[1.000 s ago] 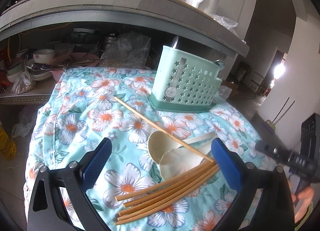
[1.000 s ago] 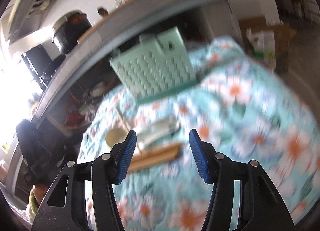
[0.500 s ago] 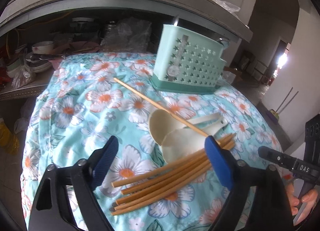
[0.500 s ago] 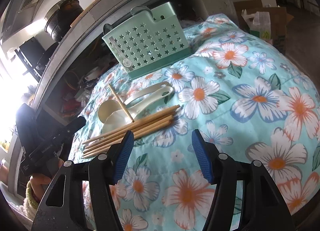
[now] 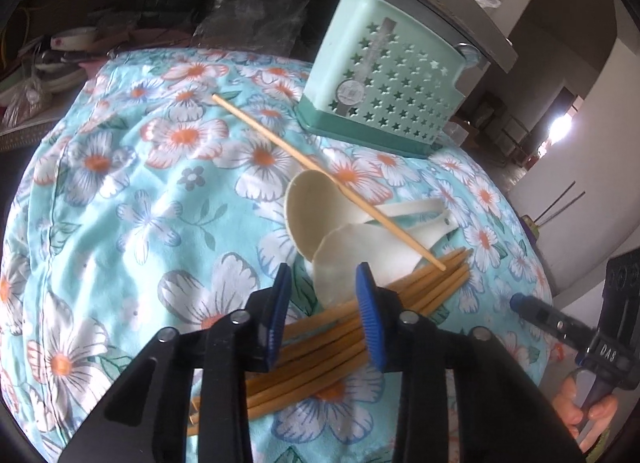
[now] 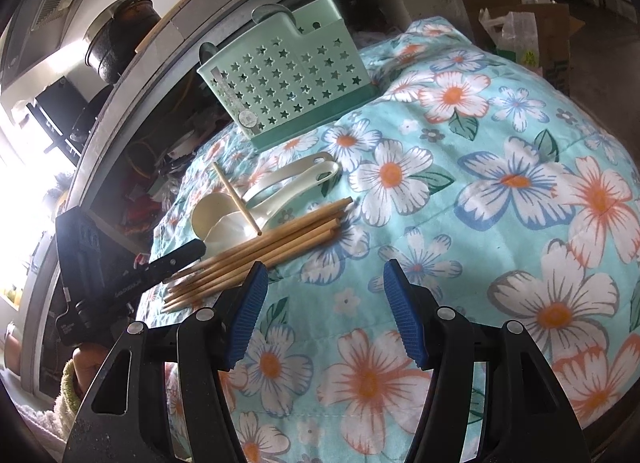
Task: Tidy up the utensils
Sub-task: 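Reach the left gripper to the cream plastic rice paddle and grasp it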
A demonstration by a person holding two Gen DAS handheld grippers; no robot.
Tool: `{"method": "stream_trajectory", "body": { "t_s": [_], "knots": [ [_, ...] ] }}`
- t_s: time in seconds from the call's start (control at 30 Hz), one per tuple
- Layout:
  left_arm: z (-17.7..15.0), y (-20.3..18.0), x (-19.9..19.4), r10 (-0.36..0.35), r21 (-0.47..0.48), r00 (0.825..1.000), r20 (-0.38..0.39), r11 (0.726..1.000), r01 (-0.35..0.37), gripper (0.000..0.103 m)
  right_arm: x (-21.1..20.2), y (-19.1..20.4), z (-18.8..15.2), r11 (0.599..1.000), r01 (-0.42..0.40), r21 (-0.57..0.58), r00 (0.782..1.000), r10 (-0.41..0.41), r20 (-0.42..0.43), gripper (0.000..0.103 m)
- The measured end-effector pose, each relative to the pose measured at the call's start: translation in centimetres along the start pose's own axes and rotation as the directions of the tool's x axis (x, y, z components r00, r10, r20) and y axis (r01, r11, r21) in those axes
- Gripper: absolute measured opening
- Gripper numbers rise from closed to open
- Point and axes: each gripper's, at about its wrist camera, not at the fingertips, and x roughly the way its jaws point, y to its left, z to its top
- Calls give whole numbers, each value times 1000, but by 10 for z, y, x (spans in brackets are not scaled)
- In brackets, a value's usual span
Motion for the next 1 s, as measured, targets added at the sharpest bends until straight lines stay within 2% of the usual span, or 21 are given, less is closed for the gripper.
{"method": "stream_trajectory", "body": {
  "t_s": [0.07,0.17,0.27,0.4,0.6,0.77,0.87,1.0],
  "knots": [
    [2,7,6,1,-38,1000,-17,999,-2,20,1,1,0,1000,-1,0,1000,1,-4,58],
    [3,14,12,-16,-79,999,-44,997,12,14,3,1,-1,1000,-3,-1,1000,3,-8,58],
    [2,10,12,-32,-57,997,-64,998,29,8,5,1,-1,1000,-2,2,1000,2,-11,58],
    [-3,6,11,-71,-39,990,-121,997,66,8,6,1,0,1000,-3,11,1000,3,-14,58],
    [0,15,18,-116,-129,981,-157,987,97,8,8,-1,1,1000,-12,20,1000,12,-21,58],
    [2,12,21,-111,-137,985,-135,986,93,8,7,-2,1,1000,-9,29,1000,10,-23,58],
    [6,3,15,-76,-84,992,-98,994,68,5,6,-4,2,999,-4,34,1000,4,-20,58],
    [13,-12,-3,-15,21,1000,-5,1000,15,4,4,-4,2,999,-3,37,1000,3,-17,58]
  ]
}}
